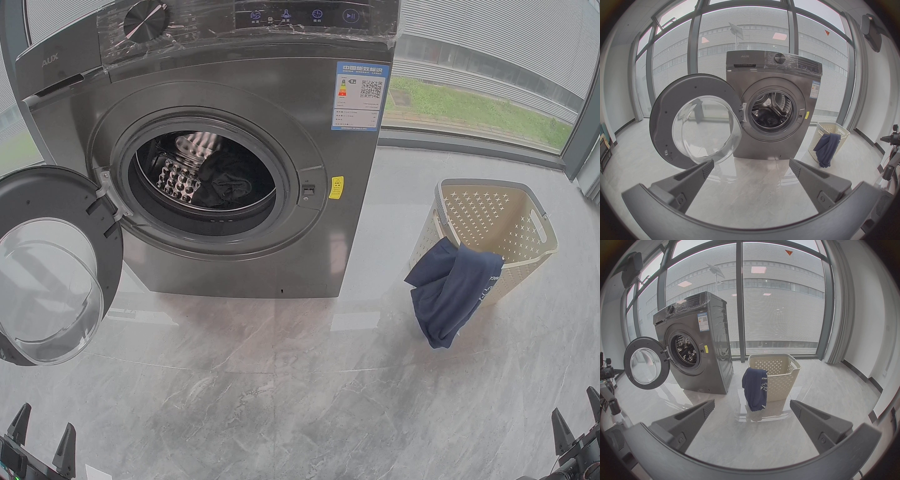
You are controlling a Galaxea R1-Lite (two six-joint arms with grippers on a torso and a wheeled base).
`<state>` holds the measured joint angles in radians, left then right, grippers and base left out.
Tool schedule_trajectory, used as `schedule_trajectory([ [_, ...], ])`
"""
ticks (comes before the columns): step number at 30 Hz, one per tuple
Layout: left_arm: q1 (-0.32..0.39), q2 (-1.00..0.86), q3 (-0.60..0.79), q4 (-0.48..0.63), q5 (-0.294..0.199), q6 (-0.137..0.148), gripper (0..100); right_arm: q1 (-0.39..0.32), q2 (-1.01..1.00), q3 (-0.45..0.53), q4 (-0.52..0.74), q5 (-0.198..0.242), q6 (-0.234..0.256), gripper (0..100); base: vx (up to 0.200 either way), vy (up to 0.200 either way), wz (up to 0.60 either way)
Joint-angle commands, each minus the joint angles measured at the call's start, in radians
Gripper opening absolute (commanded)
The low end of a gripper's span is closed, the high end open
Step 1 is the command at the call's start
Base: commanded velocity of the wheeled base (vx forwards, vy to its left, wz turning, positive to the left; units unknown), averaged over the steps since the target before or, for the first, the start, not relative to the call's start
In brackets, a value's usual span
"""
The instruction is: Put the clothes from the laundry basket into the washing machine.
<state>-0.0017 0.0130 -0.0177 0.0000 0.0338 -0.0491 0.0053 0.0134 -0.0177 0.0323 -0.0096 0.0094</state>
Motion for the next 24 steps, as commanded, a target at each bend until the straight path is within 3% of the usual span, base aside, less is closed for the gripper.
schedule_trajectory([
  [1,0.002,-0.004,0.018,0.000,0.000,-0.001,100,0.001,-0.013,0.005,0.000,0.000,0.000,100,0.000,-0.200,0.00],
  [24,0.000,-0.004,0.016,-0.002,-0.005,0.006,100,0.001,-0.013,0.005,0.000,0.000,0.000,100,0.000,-0.017,0.00],
])
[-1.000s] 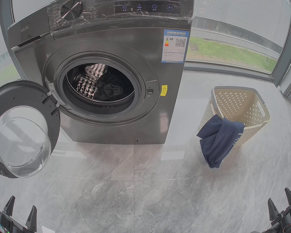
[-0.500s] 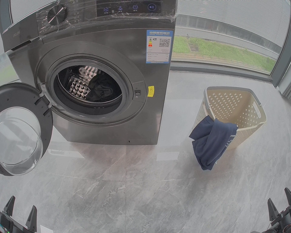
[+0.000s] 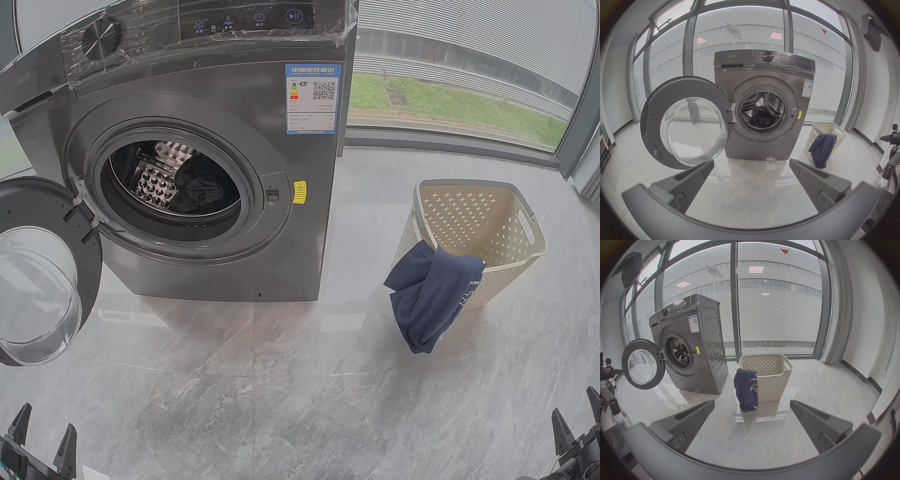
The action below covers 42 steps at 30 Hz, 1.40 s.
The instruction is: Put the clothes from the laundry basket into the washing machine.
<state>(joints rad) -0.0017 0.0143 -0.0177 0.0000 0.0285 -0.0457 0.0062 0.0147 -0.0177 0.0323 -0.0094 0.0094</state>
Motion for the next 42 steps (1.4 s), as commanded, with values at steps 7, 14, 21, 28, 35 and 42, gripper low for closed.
schedule_trajectory([
  [7,0.000,-0.005,0.016,-0.002,0.001,0.000,100,0.000,-0.015,0.005,0.000,0.000,0.000,100,0.000,-0.200,0.00],
  [14,0.000,-0.005,0.016,-0.002,0.001,-0.003,100,0.000,-0.015,0.005,0.000,0.000,0.000,100,0.000,-0.200,0.00],
  [21,0.000,-0.005,0.016,0.000,0.002,-0.005,100,0.000,-0.015,0.005,0.000,0.000,0.000,100,0.000,-0.171,0.00],
  [28,0.000,-0.004,0.016,0.000,0.002,-0.006,100,0.000,-0.015,0.005,0.000,0.000,0.000,100,0.000,0.000,0.00],
  [35,0.000,-0.005,0.016,0.000,0.002,-0.005,100,0.000,-0.015,0.005,0.000,0.000,0.000,100,0.000,-0.086,0.00],
  [42,0.000,-0.004,0.016,0.000,0.002,-0.005,100,0.000,-0.015,0.005,0.000,0.000,0.000,100,0.000,-0.171,0.00],
])
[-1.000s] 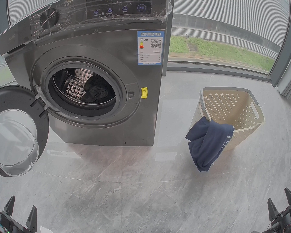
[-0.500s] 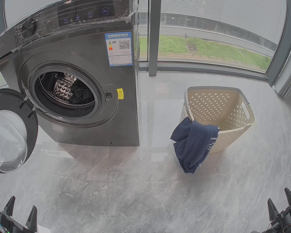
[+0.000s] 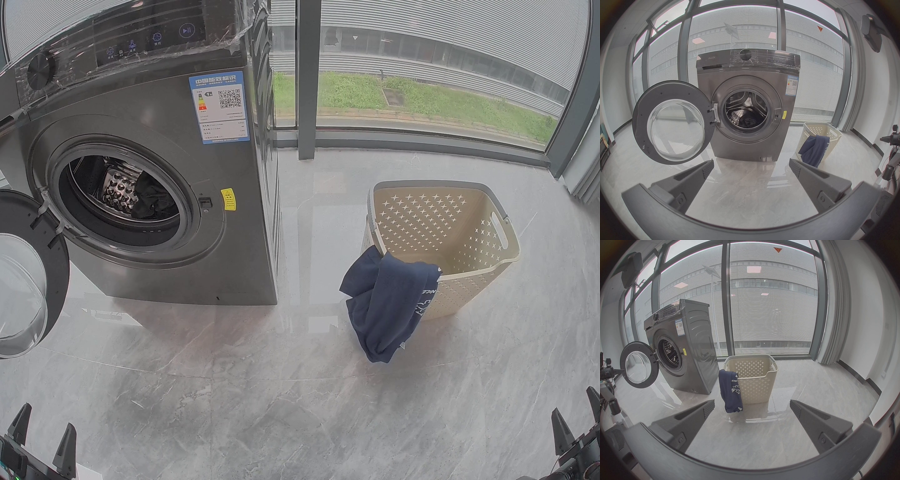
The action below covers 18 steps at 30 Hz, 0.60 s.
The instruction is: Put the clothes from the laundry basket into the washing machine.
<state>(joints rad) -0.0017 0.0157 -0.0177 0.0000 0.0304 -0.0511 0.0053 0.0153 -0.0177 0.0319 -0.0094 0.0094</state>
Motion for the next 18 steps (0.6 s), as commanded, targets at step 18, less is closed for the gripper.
schedule_trajectory([
  [18,0.000,-0.007,0.016,0.000,0.000,0.000,100,0.001,-0.015,0.005,0.000,0.000,0.000,100,0.000,-0.111,0.00],
])
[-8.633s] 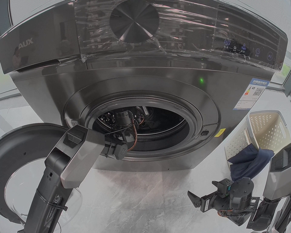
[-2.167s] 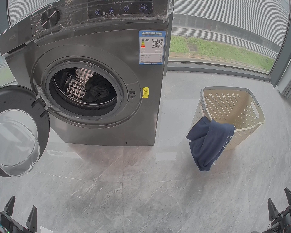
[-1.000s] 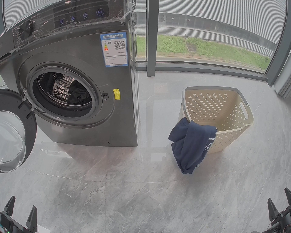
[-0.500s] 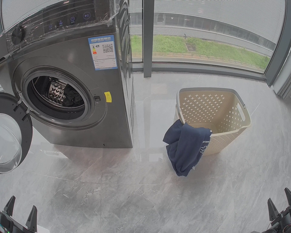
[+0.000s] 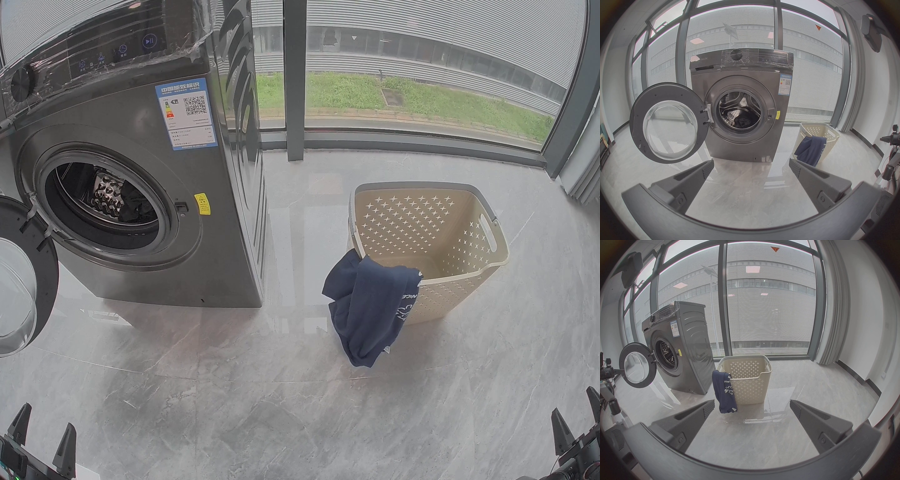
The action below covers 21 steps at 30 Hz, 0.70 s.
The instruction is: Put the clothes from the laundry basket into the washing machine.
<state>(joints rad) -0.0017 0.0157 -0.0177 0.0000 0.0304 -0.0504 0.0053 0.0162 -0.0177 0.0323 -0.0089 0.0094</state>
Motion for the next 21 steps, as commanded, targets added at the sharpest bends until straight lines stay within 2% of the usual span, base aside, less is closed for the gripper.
schedule_trajectory([
  [1,0.000,-0.007,0.016,0.000,0.000,0.000,100,0.001,-0.016,0.005,0.000,0.000,0.000,100,0.000,-0.200,0.00],
  [5,0.000,-0.007,0.016,0.000,0.000,0.000,100,0.001,-0.016,0.005,0.000,0.000,0.000,100,0.000,-0.200,0.00],
  [21,0.000,-0.007,0.016,0.000,-0.001,0.004,100,0.001,-0.016,0.005,0.000,0.000,0.000,100,0.000,0.000,0.00],
])
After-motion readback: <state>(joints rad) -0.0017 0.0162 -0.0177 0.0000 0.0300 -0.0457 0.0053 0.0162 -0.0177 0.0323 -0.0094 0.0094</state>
